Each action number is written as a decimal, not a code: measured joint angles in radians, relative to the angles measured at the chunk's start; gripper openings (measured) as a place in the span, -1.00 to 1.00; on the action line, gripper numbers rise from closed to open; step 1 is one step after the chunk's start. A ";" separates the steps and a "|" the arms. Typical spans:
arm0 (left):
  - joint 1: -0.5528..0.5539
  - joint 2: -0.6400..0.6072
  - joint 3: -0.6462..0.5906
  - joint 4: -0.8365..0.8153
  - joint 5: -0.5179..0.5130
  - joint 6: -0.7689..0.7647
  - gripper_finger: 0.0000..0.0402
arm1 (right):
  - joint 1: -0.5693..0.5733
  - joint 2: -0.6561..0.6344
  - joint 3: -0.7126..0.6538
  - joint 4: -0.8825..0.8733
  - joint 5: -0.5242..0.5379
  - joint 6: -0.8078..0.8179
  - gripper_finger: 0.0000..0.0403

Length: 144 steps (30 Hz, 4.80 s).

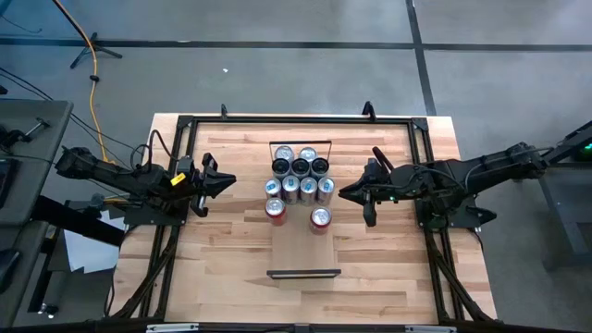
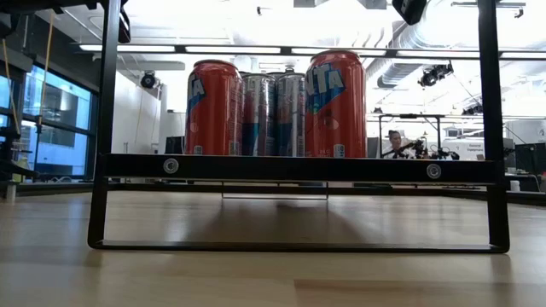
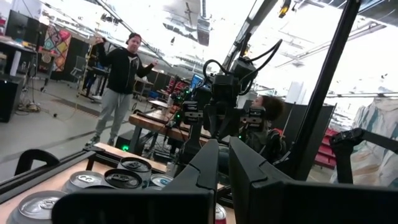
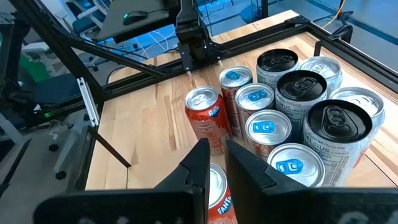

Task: Place canned beverage on shelf
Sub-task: Put the red soda can on the shelf aligned with the other red soda can

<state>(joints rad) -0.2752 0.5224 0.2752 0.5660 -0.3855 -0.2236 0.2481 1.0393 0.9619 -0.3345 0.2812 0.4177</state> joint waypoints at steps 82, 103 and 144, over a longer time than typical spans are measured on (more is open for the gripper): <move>0.000 0.001 0.000 -0.031 -0.003 -0.001 -0.98 | 0.000 0.001 0.001 -0.050 0.030 0.081 -0.83; 0.000 0.001 0.000 -0.031 -0.003 0.000 -0.98 | 0.000 0.001 0.000 -0.115 0.029 0.326 -0.83; 0.400 0.005 0.001 -0.099 0.467 -0.169 -1.00 | 0.010 0.001 0.000 -0.275 -0.117 0.471 -0.83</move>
<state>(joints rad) 0.1245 0.5274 0.2764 0.4666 0.0814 -0.3923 0.2578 1.0405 0.9619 -0.6090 0.1641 0.8890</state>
